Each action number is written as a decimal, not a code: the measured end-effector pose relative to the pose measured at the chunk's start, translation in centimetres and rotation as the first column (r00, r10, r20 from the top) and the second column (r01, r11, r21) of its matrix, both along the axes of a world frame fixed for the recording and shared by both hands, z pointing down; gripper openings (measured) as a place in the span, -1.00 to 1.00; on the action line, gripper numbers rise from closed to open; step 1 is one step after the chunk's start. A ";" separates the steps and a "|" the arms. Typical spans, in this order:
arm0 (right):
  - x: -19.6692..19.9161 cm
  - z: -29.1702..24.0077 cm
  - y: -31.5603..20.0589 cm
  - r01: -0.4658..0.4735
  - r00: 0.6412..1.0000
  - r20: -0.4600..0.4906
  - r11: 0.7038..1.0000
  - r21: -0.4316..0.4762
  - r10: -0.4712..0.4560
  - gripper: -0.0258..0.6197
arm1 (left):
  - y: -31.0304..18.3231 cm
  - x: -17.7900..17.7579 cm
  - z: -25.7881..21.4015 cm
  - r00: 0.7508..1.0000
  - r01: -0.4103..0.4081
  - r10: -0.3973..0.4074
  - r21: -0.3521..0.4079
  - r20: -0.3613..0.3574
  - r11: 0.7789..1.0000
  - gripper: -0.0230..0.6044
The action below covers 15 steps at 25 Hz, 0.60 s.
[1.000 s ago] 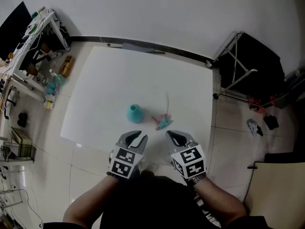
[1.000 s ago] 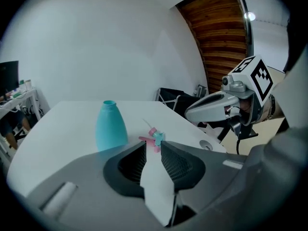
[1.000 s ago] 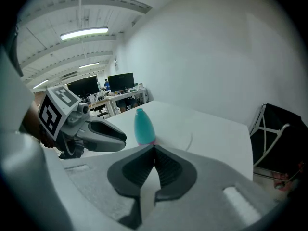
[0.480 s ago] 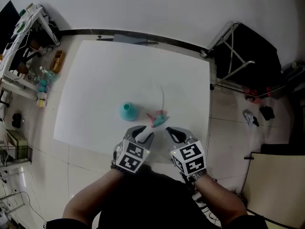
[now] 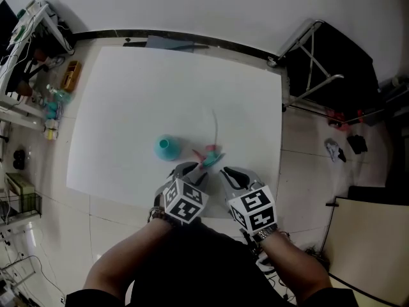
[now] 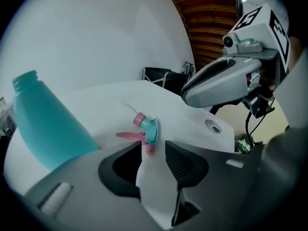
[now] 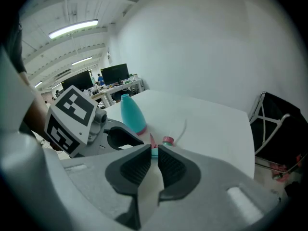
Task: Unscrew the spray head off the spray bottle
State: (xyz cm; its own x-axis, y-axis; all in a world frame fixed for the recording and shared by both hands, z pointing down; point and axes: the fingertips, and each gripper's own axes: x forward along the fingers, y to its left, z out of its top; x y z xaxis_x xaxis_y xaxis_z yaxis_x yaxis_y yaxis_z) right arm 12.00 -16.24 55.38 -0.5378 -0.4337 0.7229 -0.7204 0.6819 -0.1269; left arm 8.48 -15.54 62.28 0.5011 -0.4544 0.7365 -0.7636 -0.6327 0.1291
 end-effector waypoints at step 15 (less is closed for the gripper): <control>0.5 0.0 -0.3 -0.012 1.000 0.016 1.000 -0.004 0.012 -0.83 | -0.1 0.5 2.3 0.998 -0.027 0.030 -0.069 0.050 0.997 -0.52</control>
